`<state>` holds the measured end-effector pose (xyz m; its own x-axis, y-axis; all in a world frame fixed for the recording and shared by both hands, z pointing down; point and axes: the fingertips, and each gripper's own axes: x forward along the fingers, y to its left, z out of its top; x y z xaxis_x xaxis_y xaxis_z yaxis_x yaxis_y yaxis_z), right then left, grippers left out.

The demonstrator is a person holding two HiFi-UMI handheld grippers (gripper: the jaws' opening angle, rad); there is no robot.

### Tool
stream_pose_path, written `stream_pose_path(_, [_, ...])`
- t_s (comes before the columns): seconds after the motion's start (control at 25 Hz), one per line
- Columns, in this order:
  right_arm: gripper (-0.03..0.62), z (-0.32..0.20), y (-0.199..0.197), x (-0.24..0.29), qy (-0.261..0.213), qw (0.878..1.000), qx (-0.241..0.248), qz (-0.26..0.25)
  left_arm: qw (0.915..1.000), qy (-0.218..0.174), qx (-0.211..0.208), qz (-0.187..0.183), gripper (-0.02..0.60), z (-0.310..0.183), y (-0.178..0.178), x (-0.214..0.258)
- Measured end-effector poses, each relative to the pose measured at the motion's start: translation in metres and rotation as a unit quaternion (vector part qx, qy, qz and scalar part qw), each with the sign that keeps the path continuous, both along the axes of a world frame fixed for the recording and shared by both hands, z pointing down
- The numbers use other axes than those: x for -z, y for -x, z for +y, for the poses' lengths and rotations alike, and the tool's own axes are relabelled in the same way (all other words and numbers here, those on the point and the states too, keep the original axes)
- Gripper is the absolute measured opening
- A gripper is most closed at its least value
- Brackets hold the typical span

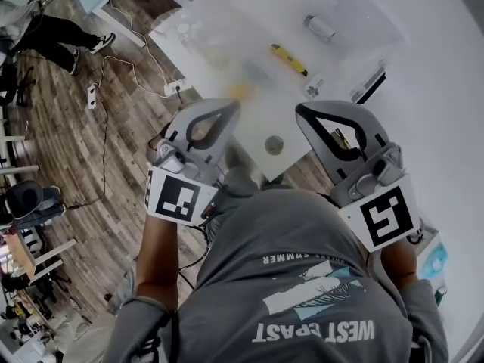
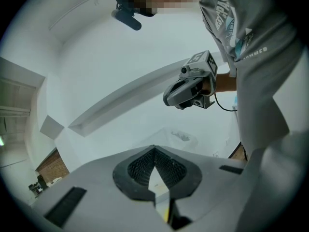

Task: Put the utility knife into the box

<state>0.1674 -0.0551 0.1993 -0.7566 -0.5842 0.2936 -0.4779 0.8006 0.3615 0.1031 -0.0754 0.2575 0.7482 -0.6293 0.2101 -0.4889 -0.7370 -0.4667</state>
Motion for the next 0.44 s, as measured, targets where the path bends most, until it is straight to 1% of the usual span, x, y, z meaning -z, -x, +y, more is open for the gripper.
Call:
stream_pose_path(0.2, [0.009, 0.026, -0.01, 0.001, 0.002, 1.0, -0.001, -0.003, 1.0, -0.003, 0.002, -0.002, 0.008, 0.022, -0.007, 0.003])
stream_pose_path(0.44, [0.009, 0.008, -0.027, -0.01, 0.013, 1.0, 0.0, -0.008, 1.0, -0.005, 0.005, -0.001, 0.008, 0.0, -0.024, 0.0])
